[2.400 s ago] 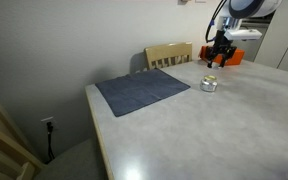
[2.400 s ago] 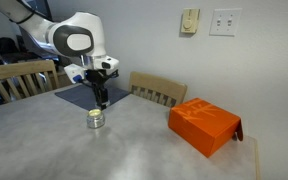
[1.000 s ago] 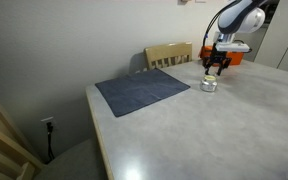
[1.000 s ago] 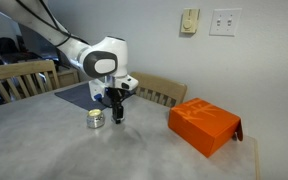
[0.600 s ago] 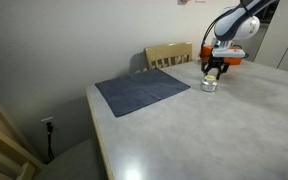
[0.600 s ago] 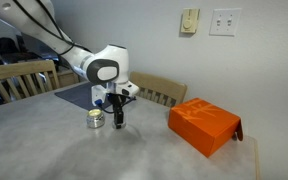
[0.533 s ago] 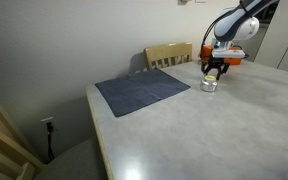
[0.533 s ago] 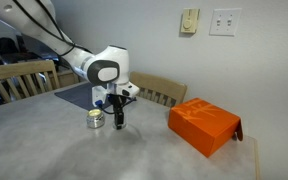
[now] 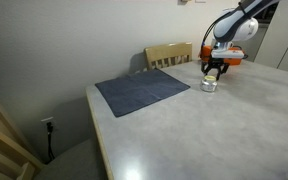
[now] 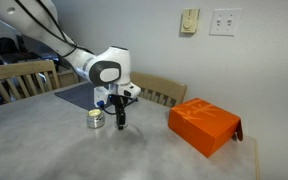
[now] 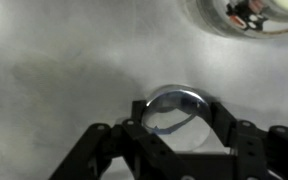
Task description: Close the silver jar
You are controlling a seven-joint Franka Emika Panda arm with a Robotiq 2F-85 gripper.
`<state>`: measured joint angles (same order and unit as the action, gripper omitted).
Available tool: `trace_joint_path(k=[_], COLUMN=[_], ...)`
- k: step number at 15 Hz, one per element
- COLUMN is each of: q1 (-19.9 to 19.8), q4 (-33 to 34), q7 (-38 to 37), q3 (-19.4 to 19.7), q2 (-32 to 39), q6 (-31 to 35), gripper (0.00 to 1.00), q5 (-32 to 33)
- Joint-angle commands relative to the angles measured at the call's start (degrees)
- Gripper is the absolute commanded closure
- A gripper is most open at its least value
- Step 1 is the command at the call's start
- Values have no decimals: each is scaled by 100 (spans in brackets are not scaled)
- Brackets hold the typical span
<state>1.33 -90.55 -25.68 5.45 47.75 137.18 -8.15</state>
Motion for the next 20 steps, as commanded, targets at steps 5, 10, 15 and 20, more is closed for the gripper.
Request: trace_joint_path(k=[5, 10, 15, 20], q1=[-38, 81, 239, 115], q4=[193, -121, -1009, -1901], q7=[-11, -124, -481, -248], q3=[22, 108, 259, -33], q2=[178, -69, -741, -1593], q6=[-31, 204, 1004, 741], gripper=[0, 0, 0, 0], q5=[-62, 2, -33, -239])
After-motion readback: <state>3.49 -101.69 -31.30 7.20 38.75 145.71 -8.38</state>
